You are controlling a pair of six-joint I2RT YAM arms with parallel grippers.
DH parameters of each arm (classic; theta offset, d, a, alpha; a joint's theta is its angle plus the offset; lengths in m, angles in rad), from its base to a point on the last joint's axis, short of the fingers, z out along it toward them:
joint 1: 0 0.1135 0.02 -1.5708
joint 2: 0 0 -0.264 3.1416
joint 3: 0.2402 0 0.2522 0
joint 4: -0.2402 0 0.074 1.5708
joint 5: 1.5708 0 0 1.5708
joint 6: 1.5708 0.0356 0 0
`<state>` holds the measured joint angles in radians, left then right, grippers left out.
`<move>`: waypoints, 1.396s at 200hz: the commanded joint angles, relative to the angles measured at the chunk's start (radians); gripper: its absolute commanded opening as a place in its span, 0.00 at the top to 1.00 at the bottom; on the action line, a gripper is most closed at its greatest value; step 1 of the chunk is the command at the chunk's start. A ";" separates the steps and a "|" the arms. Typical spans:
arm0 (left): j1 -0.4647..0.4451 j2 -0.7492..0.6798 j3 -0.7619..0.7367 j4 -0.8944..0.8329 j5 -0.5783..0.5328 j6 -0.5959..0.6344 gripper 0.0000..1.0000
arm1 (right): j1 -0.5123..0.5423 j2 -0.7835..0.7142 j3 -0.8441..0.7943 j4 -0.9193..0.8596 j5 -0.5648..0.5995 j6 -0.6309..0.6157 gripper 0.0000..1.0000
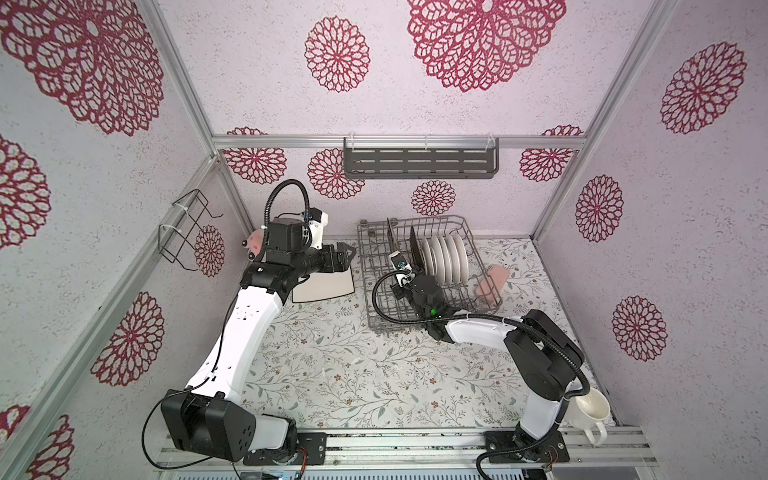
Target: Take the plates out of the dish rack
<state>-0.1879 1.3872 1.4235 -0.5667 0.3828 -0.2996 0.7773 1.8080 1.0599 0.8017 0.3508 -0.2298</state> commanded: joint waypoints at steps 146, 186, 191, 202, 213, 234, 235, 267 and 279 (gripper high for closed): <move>0.050 -0.050 0.080 -0.038 0.051 -0.058 0.11 | 0.006 -0.152 0.075 0.220 -0.126 -0.059 1.00; 0.056 -0.046 0.077 -0.036 0.061 -0.070 0.11 | 0.019 -0.153 0.104 0.197 -0.147 -0.105 1.00; 0.057 -0.044 0.078 -0.038 0.063 -0.075 0.11 | 0.020 -0.154 0.106 0.192 -0.148 -0.110 1.00; 0.063 -0.042 0.077 -0.044 0.072 -0.084 0.11 | 0.023 -0.154 0.113 0.186 -0.150 -0.123 1.00; 0.072 -0.043 0.070 -0.042 0.093 -0.099 0.11 | 0.026 -0.156 0.116 0.179 -0.155 -0.137 1.00; 0.094 -0.053 0.045 -0.026 0.126 -0.125 0.11 | 0.035 -0.158 0.127 0.164 -0.158 -0.171 1.00; 0.095 -0.054 0.043 -0.025 0.127 -0.125 0.11 | 0.036 -0.157 0.128 0.163 -0.158 -0.172 1.00; 0.118 -0.041 0.015 -0.019 0.209 -0.159 0.11 | 0.052 -0.155 0.157 0.120 -0.174 -0.224 1.00; 0.131 -0.029 0.006 -0.013 0.265 -0.182 0.11 | 0.065 -0.153 0.164 0.105 -0.179 -0.260 1.00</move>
<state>-0.0772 1.3525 1.4464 -0.6037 0.5327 -0.4355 0.8200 1.7721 1.1244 0.7181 0.1860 -0.3717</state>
